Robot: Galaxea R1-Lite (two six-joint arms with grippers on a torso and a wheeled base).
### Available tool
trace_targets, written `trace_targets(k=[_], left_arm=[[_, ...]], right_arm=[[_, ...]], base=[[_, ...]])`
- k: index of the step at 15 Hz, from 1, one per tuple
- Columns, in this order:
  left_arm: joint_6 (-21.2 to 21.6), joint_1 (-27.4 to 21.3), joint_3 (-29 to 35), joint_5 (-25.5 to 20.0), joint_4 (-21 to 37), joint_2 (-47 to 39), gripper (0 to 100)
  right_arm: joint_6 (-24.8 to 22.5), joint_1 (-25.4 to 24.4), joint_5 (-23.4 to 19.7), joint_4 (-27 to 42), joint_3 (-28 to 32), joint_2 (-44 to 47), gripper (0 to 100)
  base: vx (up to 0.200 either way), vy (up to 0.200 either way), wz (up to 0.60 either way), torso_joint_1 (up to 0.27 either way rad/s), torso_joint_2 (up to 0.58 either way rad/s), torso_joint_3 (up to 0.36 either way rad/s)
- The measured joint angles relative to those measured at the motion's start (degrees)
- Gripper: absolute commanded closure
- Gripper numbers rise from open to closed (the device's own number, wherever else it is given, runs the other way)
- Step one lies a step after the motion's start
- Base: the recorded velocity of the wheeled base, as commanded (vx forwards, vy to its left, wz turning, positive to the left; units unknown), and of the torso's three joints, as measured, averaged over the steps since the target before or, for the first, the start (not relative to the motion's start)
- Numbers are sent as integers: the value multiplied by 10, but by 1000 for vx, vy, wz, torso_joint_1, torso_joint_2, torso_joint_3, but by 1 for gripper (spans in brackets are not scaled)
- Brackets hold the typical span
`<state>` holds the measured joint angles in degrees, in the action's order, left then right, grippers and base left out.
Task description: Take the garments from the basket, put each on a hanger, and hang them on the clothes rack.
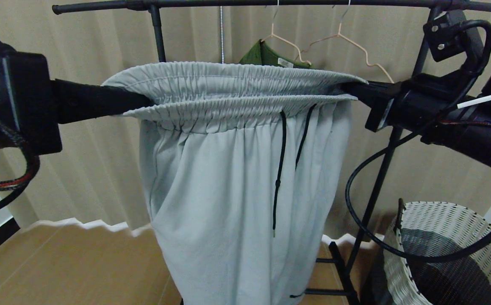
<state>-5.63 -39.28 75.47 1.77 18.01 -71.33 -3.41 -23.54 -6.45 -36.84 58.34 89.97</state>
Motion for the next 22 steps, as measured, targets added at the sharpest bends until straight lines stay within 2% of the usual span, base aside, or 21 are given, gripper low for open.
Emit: trace_targets(k=[3,6,7,9,12,18,19,22], left_arm=[[23,25,1,13,-39,-15,100],[43,55,5,75,-147,-67,100],[45,60,7,101,-173,-86,100],[46,63,10,123,-204,-116,100],[48,62,10,125,-206,-138,100],[48,61,2,127,-204,-141,100],[48,61,2,127,-204,-140,100],[48,61,-1,128,-204,-138,100]], right_arm=[[-1,13,1,20,-1,-12,100],[-1,20,1,84,-2,-57,100],[-1,21,1,108,-4,-77,100],[-2,22,-1,141,-16,-114,100],[-1,21,-3,154,-48,-156,100],[-1,17,-5,153,-55,-167,100],[-1,17,-7,154,-55,-167,0],[-1,17,-10,157,-55,-167,0]], base=[[0,0,0,0,0,0],[0,0,0,0,0,0],[0,0,0,0,0,0],[0,0,0,0,0,0],[0,0,0,0,0,0],[0,0,0,0,0,0],[0,0,0,0,0,0],[0,0,0,0,0,0]])
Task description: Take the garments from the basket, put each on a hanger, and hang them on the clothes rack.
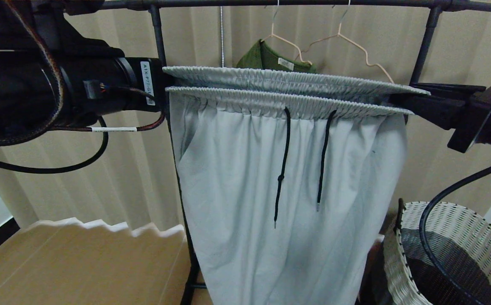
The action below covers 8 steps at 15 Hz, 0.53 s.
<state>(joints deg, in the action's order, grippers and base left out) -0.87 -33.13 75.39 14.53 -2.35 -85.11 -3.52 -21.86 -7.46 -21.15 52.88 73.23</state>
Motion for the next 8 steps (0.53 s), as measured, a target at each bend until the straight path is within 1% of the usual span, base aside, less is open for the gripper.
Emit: trace_targets(k=[3,4,6,8], left_arm=[[0,2,-8,0,-1,1,100],[0,3,-13,2,-1,1,100],[7,4,-28,15,-2,8,100],[20,5,-37,43,-2,14,100]], right_arm=[[2,-1,0,-6,-8,1,0],[3,-6,-1,-18,-15,2,0],[4,-19,-1,-62,-34,8,0],[3,-23,-1,-132,-48,27,0]], base=[[0,0,0,0,0,0],[0,0,0,0,0,0],[0,0,0,0,0,0],[0,0,0,0,0,0]])
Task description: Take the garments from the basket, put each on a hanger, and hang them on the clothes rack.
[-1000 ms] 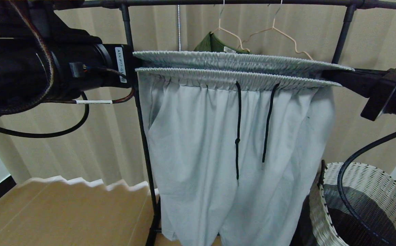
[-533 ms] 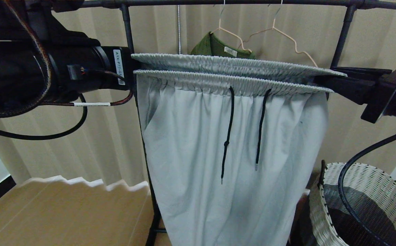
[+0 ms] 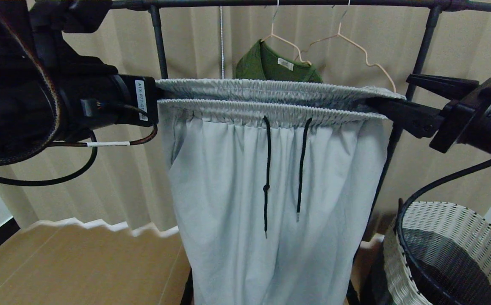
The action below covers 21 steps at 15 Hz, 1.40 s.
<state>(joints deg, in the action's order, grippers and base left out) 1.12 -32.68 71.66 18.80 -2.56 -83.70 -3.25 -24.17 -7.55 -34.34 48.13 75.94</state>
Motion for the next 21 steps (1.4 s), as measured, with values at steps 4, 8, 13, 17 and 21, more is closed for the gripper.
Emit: trace_targets(k=[4,8,13,17,21], left_arm=[[4,16,-12,27,0,1,100],[3,33,-21,41,-3,-6,100],[4,35,-23,43,-2,-9,100],[4,36,-44,42,-1,6,100],[5,38,-93,40,0,46,100]], right_arm=[[2,-2,-4,-24,-11,21,0],[3,-3,-66,-24,-46,4,0],[4,-2,-96,-25,-79,-27,0],[-5,9,-88,-21,-105,-45,0],[-46,92,-85,-23,-151,-67,0]], base=[[0,0,0,0,0,0],[0,0,0,0,0,0],[0,0,0,0,0,0],[0,0,0,0,0,0],[0,0,0,0,0,0]])
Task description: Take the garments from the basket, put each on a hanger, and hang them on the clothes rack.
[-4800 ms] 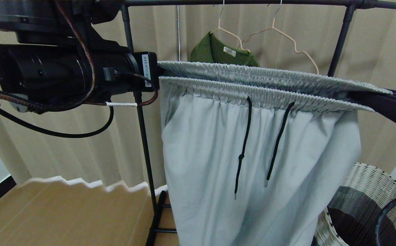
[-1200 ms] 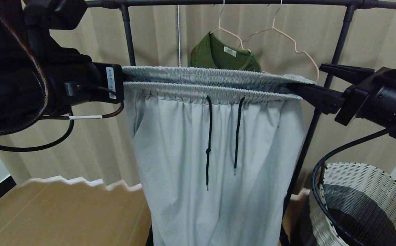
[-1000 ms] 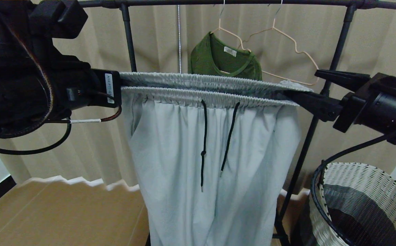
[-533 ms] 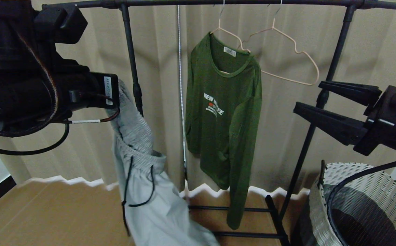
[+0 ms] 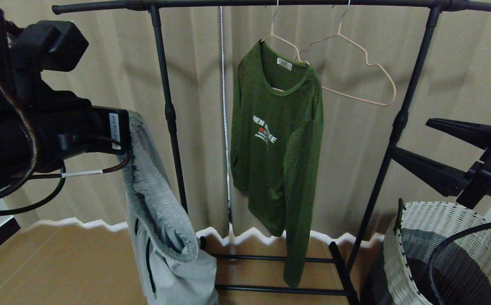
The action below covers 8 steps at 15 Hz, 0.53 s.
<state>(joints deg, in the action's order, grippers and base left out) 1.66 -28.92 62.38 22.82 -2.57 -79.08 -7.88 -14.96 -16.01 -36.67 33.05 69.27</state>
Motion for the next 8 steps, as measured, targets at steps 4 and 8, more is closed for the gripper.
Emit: trace_targets(k=[4,8], left_arm=[[2,7,-17,-1,-2,26,100],[1,8,-18,-1,-3,32,100]], right_arm=[[-77,65,-1,-1,-85,-34,0],[-88,94,16,1,-151,-77,0]], base=[[0,0,0,0,0,0],[0,0,0,0,0,0]])
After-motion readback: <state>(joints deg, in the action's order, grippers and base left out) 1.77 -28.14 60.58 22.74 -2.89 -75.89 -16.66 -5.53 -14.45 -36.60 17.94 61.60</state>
